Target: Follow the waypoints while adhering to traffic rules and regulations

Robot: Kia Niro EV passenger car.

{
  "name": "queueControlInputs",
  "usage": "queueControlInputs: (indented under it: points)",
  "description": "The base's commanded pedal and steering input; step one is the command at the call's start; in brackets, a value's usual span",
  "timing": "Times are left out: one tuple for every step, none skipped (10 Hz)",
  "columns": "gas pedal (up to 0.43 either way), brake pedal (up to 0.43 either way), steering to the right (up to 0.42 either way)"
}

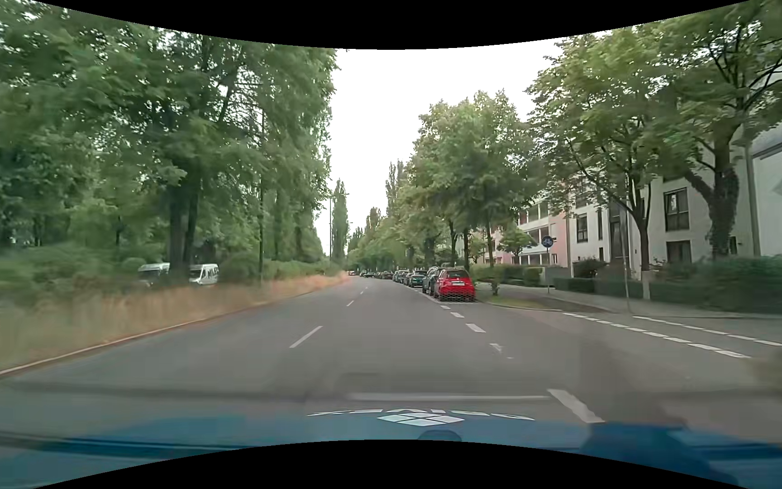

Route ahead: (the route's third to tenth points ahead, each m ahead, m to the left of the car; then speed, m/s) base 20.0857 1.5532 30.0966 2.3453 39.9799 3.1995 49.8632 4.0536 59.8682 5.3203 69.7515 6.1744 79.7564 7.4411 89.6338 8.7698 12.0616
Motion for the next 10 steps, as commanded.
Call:
queueControlInputs:
  points:
    - [0.157, 0.000, -0.011]
    - [0.157, 0.000, -0.011]
    - [0.157, 0.000, -0.011]
    - [0.157, 0.000, -0.013]
    - [0.157, 0.000, -0.014]
    - [0.157, 0.000, -0.015]
    - [0.157, 0.000, -0.015]
    - [0.157, 0.000, -0.015]
    - [0.157, 0.000, -0.015]
    - [0.157, 0.000, -0.014]
